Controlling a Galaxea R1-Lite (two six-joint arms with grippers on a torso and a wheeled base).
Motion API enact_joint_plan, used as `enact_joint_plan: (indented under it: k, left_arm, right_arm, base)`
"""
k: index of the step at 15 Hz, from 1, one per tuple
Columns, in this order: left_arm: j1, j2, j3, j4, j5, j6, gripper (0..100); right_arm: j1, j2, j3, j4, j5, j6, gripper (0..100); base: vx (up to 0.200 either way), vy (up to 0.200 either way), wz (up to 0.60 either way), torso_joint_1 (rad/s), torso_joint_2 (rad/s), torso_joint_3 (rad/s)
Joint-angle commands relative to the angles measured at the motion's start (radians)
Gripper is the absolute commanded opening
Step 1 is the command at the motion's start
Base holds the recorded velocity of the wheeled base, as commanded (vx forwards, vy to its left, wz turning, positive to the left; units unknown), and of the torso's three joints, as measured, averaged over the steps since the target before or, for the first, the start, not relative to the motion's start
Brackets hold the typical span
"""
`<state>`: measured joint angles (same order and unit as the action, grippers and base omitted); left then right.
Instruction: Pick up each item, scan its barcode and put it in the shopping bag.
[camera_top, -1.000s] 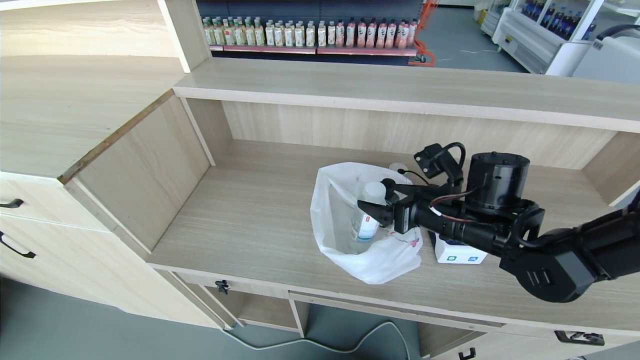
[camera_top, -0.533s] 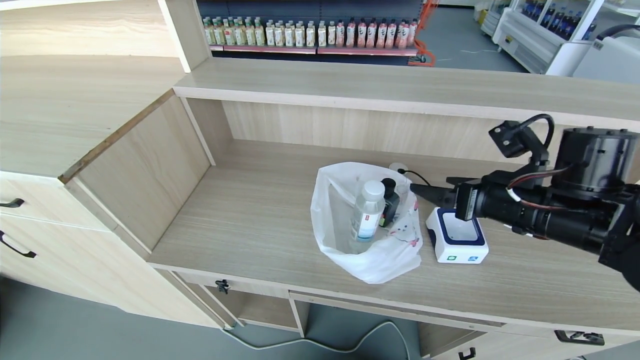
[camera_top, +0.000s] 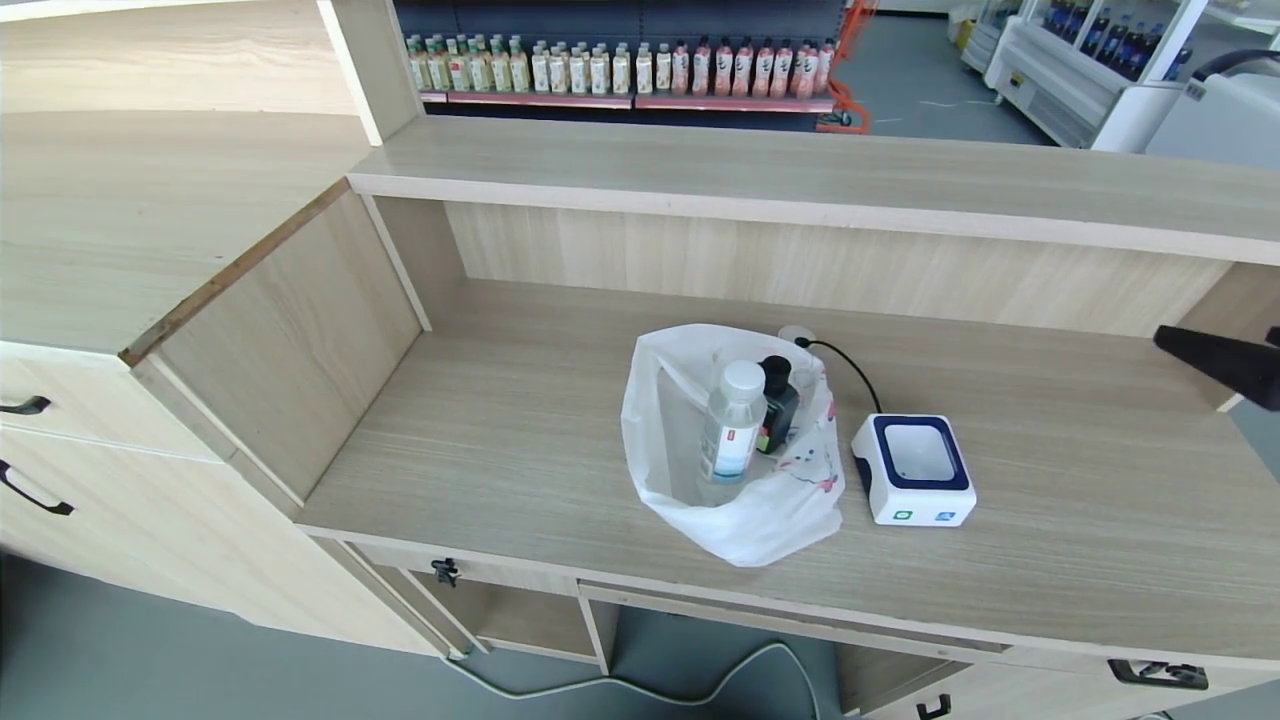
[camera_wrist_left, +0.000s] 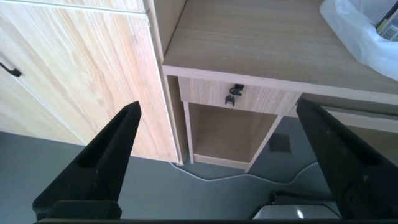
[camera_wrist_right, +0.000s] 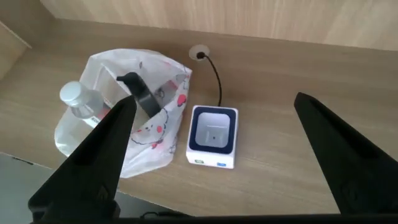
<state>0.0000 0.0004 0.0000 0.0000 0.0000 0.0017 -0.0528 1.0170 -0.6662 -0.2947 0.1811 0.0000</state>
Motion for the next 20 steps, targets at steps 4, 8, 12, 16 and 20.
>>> enact_joint_plan:
  k: [4, 8, 12, 16, 20]
  left_arm:
    - [0.000, 0.000, 0.000, 0.000, 0.000, 0.000, 100]
    - [0.000, 0.000, 0.000, 0.000, 0.000, 0.000, 100]
    - [0.000, 0.000, 0.000, 0.000, 0.000, 0.000, 100]
    - [0.000, 0.000, 0.000, 0.000, 0.000, 0.000, 100]
    - [0.000, 0.000, 0.000, 0.000, 0.000, 0.000, 100]
  right_arm:
    - [-0.110, -0.637, 0.424, 0.152, -0.193, -0.078, 100]
    - [-0.042, -0.870, 0.629, 0.163, -0.284, -0.080, 100]
    - [0.024, -0.966, 0.666, 0.227, -0.265, -0.018, 100]
    - [0.042, -1.017, 0.666, 0.279, -0.183, -0.044, 100]
    - [0.042, -1.017, 0.666, 0.281, -0.184, -0.017, 100]
  base:
    - [0.000, 0.000, 0.00, 0.000, 0.00, 0.000]
    - [0.000, 0.000, 0.00, 0.000, 0.00, 0.000]
    - [0.000, 0.000, 0.00, 0.000, 0.00, 0.000]
    - [0.000, 0.000, 0.00, 0.000, 0.00, 0.000]
    - [0.000, 0.000, 0.00, 0.000, 0.00, 0.000]
